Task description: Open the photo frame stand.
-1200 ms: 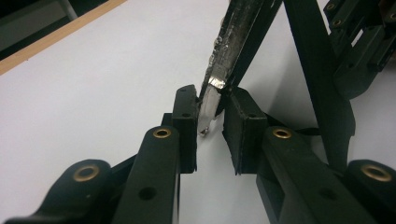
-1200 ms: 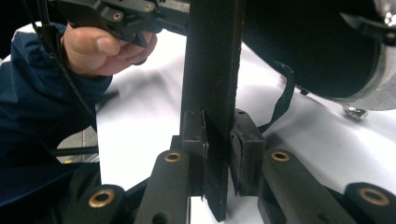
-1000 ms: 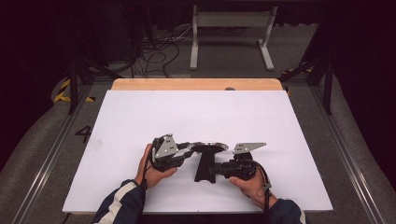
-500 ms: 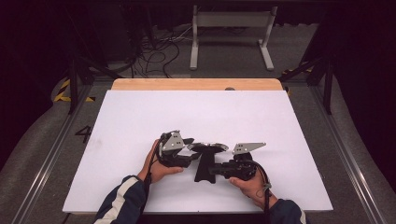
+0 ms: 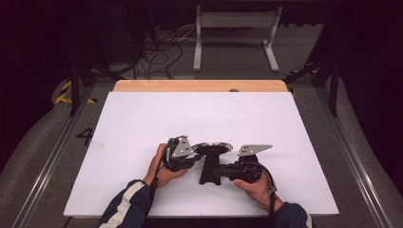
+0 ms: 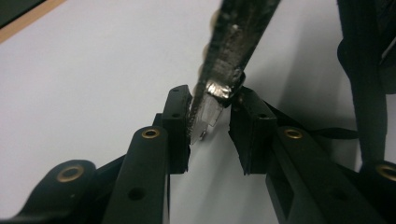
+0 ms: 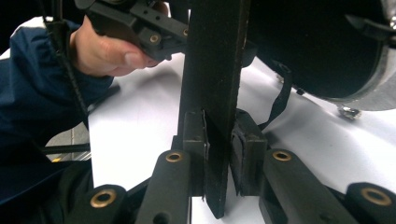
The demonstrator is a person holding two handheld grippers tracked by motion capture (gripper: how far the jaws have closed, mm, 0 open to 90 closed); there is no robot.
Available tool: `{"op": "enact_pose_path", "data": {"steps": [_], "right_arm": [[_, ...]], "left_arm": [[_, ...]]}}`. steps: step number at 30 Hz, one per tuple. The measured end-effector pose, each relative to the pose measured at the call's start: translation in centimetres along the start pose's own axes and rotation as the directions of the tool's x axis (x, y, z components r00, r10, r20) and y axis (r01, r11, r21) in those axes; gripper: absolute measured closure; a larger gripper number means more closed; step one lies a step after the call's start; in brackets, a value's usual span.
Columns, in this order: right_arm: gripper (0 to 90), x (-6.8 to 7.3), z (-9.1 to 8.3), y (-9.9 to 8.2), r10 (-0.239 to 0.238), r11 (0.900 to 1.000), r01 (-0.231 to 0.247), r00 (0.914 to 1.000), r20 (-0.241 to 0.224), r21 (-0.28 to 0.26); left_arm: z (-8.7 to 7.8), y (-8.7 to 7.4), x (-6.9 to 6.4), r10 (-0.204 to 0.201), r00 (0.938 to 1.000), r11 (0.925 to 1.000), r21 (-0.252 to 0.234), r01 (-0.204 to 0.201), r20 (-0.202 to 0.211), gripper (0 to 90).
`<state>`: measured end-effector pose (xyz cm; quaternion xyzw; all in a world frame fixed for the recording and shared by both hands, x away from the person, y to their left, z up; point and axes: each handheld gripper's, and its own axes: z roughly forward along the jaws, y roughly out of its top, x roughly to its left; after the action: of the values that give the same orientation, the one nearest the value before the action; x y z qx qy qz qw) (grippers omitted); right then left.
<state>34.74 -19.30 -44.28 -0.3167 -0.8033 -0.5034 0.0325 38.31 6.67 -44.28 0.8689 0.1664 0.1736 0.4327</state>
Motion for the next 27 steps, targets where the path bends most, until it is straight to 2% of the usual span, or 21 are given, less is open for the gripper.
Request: {"op": "enact_pose_path", "data": {"steps": [2,4,11,15,20,23,27], "right_arm": [[77.3,0.01,0.01,0.02,-0.013,0.9999,0.013,0.9997,0.022,-0.005],[77.2,-0.16,0.20,-0.02,-0.012,0.9999,0.012,0.9996,0.025,0.001],[76.7,-0.43,0.44,-0.03,0.008,0.9999,-0.007,0.9994,0.034,-0.010],[75.7,0.01,0.41,0.02,-0.023,0.9997,0.024,0.9961,0.085,-0.008],[75.8,0.29,0.38,-0.07,-0.029,0.9995,0.031,0.9938,0.107,-0.011],[76.2,0.38,0.24,-0.06,-0.054,0.9984,0.056,0.9878,0.146,-0.009],[77.5,0.07,0.00,-0.05,-0.047,0.9985,0.051,0.9833,0.176,-0.018]], "left_arm": [[0.13,0.03,0.04,0.007,0.9996,1.0000,0.006,-0.007,-0.026,69.0],[0.29,-0.02,0.13,0.011,0.9990,0.9999,0.011,-0.011,-0.044,68.9],[0.50,0.03,0.25,0.018,0.9971,0.9998,0.013,-0.017,-0.074,68.4],[0.54,-0.09,0.29,0.000,0.9974,1.0000,0.005,0.001,-0.072,68.5],[0.55,-0.06,0.30,0.005,0.9973,1.0000,0.007,-0.005,-0.074,68.4],[0.73,0.09,0.24,0.012,0.9951,0.9999,0.013,-0.011,-0.098,69.0],[0.94,0.14,0.31,0.012,0.9928,0.9999,0.013,-0.010,-0.119,69.5]]}}
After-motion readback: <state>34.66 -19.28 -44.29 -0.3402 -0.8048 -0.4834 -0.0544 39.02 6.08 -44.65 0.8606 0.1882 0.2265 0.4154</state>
